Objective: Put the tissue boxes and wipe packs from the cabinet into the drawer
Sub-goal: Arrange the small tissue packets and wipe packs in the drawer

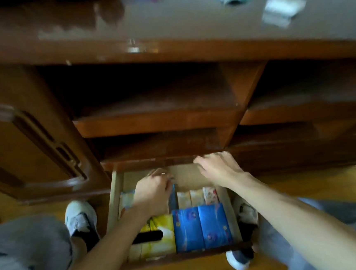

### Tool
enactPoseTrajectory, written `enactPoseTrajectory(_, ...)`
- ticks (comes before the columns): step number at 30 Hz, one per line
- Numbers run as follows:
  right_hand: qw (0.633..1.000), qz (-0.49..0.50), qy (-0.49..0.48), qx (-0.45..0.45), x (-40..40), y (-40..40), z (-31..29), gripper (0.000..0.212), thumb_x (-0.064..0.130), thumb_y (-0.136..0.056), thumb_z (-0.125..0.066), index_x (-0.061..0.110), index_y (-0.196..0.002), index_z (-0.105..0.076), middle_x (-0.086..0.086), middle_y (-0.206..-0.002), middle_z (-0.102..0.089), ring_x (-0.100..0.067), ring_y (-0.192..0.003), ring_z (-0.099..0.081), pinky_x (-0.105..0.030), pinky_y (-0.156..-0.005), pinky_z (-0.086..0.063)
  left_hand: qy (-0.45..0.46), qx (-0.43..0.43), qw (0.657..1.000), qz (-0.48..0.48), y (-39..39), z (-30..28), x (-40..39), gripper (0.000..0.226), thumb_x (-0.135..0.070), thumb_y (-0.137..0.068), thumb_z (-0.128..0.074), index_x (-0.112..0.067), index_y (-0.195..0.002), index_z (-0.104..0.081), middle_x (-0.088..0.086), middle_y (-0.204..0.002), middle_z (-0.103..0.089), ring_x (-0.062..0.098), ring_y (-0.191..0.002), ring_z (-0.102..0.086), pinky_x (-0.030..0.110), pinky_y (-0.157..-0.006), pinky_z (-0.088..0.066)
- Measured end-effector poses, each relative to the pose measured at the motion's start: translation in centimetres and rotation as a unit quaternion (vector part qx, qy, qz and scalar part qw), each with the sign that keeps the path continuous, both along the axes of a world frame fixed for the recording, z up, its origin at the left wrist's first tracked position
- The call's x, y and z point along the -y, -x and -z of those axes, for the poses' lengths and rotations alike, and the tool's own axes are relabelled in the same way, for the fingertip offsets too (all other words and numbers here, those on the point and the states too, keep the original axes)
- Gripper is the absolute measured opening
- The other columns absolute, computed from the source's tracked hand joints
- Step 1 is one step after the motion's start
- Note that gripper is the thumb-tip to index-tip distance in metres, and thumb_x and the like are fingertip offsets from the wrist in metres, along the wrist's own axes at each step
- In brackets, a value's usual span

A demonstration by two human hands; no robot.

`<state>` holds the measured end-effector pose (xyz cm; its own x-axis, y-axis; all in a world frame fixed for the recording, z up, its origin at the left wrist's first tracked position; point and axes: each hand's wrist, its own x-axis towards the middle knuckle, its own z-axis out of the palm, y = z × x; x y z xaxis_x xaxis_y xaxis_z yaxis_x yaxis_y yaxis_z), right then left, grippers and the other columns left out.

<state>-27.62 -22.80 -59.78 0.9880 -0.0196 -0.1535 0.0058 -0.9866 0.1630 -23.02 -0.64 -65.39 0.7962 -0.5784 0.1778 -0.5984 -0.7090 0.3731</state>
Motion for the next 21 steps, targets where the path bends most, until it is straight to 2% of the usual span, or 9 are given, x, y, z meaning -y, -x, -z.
enactPoseTrajectory(1,0.990,-0.035,-0.028,0.135,0.2,-0.1,-3.3,0.029,0.023,-0.103,-0.051,0.026,-0.127,-0.066,0.004,-0.100,-0.077,-0.018,-0.094,-0.073,-0.034,-0.078,-0.055,0.038,0.054,0.998,0.007,-1.0,-3.0,-0.2,0.018,-0.023,-0.090,-0.064,-0.028,-0.103,-0.076,-0.009,-0.106,-0.072,0.015,-0.099,-0.069,0.028,-0.070,-0.056)
enactPoseTrajectory(3,0.915,-0.116,-0.066,0.382,1.0,0.0,-10.1,0.024,0.021,-0.101,-0.055,0.023,-0.119,-0.071,0.007,-0.087,-0.076,-0.012,-0.082,-0.072,-0.029,-0.069,-0.055,0.096,0.152,0.984,0.018,-2.9,-9.4,-0.9,0.018,-0.021,-0.091,-0.062,-0.026,-0.103,-0.075,-0.009,-0.106,-0.072,0.013,-0.098,-0.067,0.028,-0.071,-0.057)
enactPoseTrajectory(5,0.845,-0.135,-0.080,0.511,1.9,-0.2,-16.2,0.021,0.018,-0.099,-0.057,0.021,-0.113,-0.072,0.008,-0.087,-0.073,-0.012,-0.084,-0.067,-0.026,-0.066,-0.052,0.123,0.230,0.965,0.015,-4.2,-15.6,-2.1,0.020,-0.021,-0.094,-0.057,-0.023,-0.107,-0.072,-0.007,-0.107,-0.070,0.013,-0.101,-0.064,0.028,-0.072,-0.057)
enactPoseTrajectory(7,0.814,-0.112,-0.080,0.565,2.7,-1.2,-21.8,0.021,0.018,-0.097,-0.056,0.020,-0.114,-0.069,0.007,-0.097,-0.072,-0.016,-0.093,-0.062,-0.030,-0.072,-0.049,0.144,0.298,0.944,0.009,-5.2,-21.1,-3.2,0.018,-0.017,-0.094,-0.059,-0.020,-0.106,-0.072,-0.006,-0.106,-0.070,0.014,-0.102,-0.064,0.026,-0.070,-0.054)
enactPoseTrajectory(9,0.844,-0.050,-0.089,0.527,3.4,-2.6,-26.1,0.027,0.028,-0.097,-0.054,0.022,-0.121,-0.066,0.004,-0.113,-0.071,-0.019,-0.107,-0.059,-0.034,-0.084,-0.047,0.153,0.353,0.923,0.004,-6.0,-25.6,-3.5,0.016,-0.013,-0.091,-0.061,-0.019,-0.102,-0.072,-0.005,-0.102,-0.070,0.016,-0.100,-0.063,0.028,-0.065,-0.053)
enactPoseTrajectory(11,0.917,0.038,-0.103,0.385,4.2,-4.0,-28.5,0.038,0.042,-0.102,-0.045,0.027,-0.131,-0.063,0.002,-0.129,-0.068,-0.022,-0.122,-0.056,-0.040,-0.093,-0.046,0.145,0.367,0.919,-0.003,-6.9,-29.1,-3.2,0.015,-0.010,-0.088,-0.065,-0.018,-0.100,-0.071,-0.005,-0.100,-0.069,0.018,-0.099,-0.062,0.033,-0.064,-0.054)
enactPoseTrajectory(13,0.959,0.094,-0.107,0.246,4.6,-4.8,-28.5,0.046,0.053,-0.104,-0.036,0.030,-0.137,-0.060,0.002,-0.136,-0.065,-0.024,-0.126,-0.056,-0.041,-0.096,-0.047,0.131,0.336,0.933,-0.013,-7.9,-31.4,-2.3,0.016,-0.011,-0.088,-0.066,-0.019,-0.100,-0.072,-0.005,-0.102,-0.068,0.020,-0.101,-0.062,0.036,-0.064,-0.057)
enactPoseTrajectory(17,0.943,0.046,-0.013,0.328,5.5,-5.4,-26.6,0.050,0.056,-0.102,-0.033,0.030,-0.121,-0.071,0.008,-0.119,-0.073,-0.019,-0.111,-0.063,-0.036,-0.087,-0.050,0.092,0.269,0.959,-0.015,-10.6,-33.2,0.7,0.019,-0.020,-0.090,-0.063,-0.024,-0.105,-0.073,-0.007,-0.112,-0.068,0.019,-0.110,-0.060,0.036,-0.073,-0.056)
enactPoseTrajectory(21,0.924,0.048,-0.062,0.373,8.8,-6.8,-27.8,0.031,0.048,-0.098,-0.046,0.034,-0.108,-0.071,0.012,-0.091,-0.073,-0.018,-0.091,-0.067,-0.032,-0.064,-0.043,0.057,0.215,0.975,0.005,-13.4,-34.3,6.1,0.023,-0.030,-0.093,-0.057,-0.030,-0.114,-0.068,-0.006,-0.120,-0.065,0.019,-0.117,-0.057,0.036,-0.083,-0.052)
